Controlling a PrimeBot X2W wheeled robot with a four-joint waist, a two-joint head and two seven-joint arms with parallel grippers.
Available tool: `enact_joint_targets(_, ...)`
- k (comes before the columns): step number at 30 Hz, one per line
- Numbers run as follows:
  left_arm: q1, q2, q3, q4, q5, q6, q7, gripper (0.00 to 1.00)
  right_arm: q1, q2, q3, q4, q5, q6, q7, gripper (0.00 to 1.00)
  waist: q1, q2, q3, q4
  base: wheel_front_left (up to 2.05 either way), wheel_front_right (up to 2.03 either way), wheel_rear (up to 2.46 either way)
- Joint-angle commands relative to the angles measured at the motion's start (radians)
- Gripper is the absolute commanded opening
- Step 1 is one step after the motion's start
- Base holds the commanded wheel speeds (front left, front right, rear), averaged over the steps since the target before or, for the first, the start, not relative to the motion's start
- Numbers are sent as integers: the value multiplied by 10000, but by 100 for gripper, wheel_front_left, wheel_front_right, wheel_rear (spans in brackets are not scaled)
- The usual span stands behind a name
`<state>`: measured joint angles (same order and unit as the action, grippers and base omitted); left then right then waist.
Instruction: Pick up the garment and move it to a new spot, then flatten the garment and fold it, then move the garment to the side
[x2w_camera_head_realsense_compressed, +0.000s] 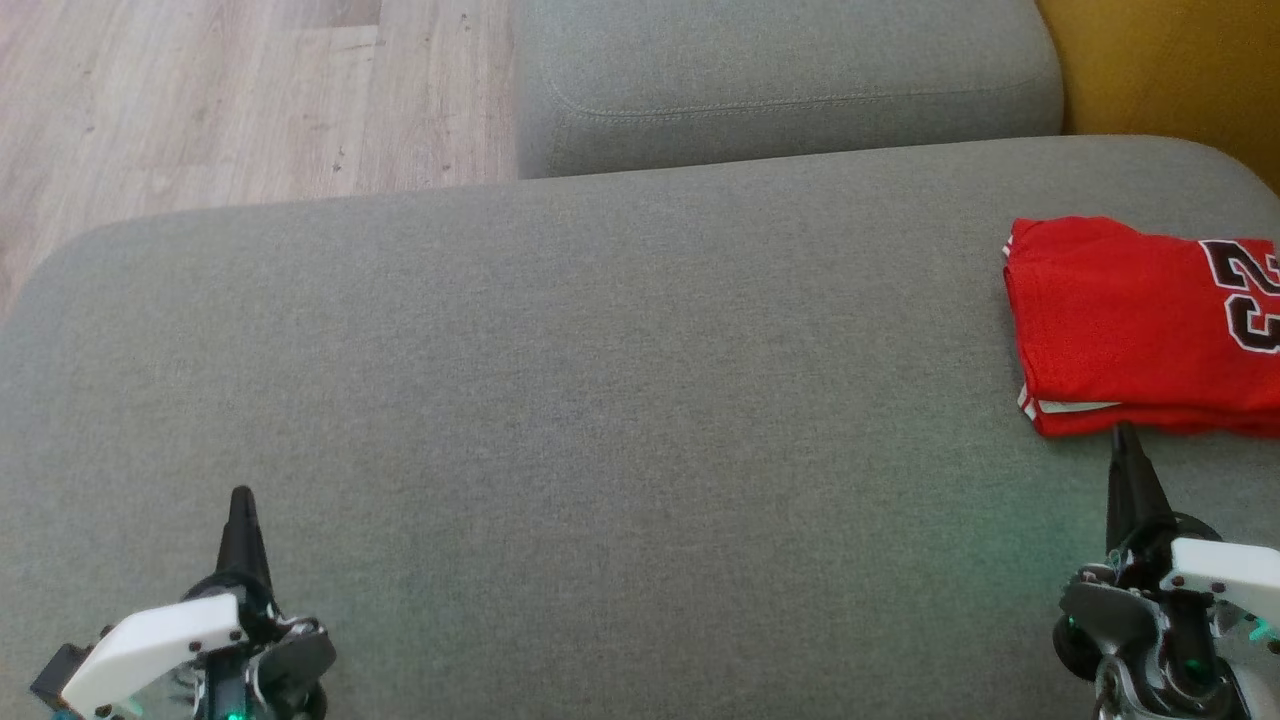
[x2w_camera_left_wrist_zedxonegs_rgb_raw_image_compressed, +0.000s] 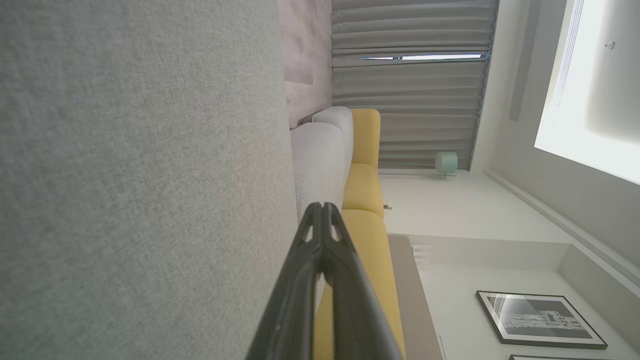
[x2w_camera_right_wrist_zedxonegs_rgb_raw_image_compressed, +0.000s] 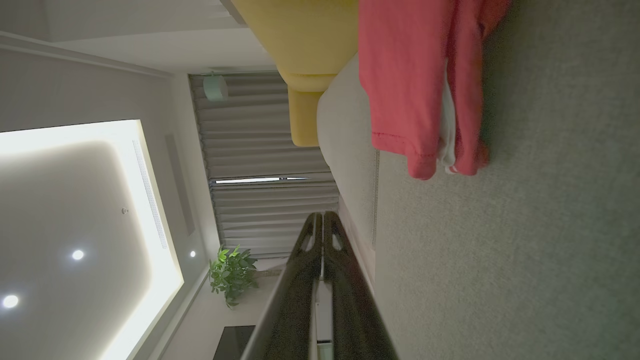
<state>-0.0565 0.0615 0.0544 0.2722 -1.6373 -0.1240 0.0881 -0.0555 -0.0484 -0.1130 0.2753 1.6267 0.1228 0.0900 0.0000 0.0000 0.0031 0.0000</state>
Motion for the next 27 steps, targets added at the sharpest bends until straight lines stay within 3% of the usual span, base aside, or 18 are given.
enact_joint_targets(1, -493, 71, 342, -282, 77, -67, 49, 0, -508, -147, 167, -315, -36, 79, 91, 0, 0, 0, 0, 0, 0, 0, 0)
enact_joint_targets(27, -499, 19, 417, -278, 139, -67, 108, 0, -513, -108, 112, -311, -82, 79, 136, 0, 0, 0, 0, 0, 0, 0, 0)
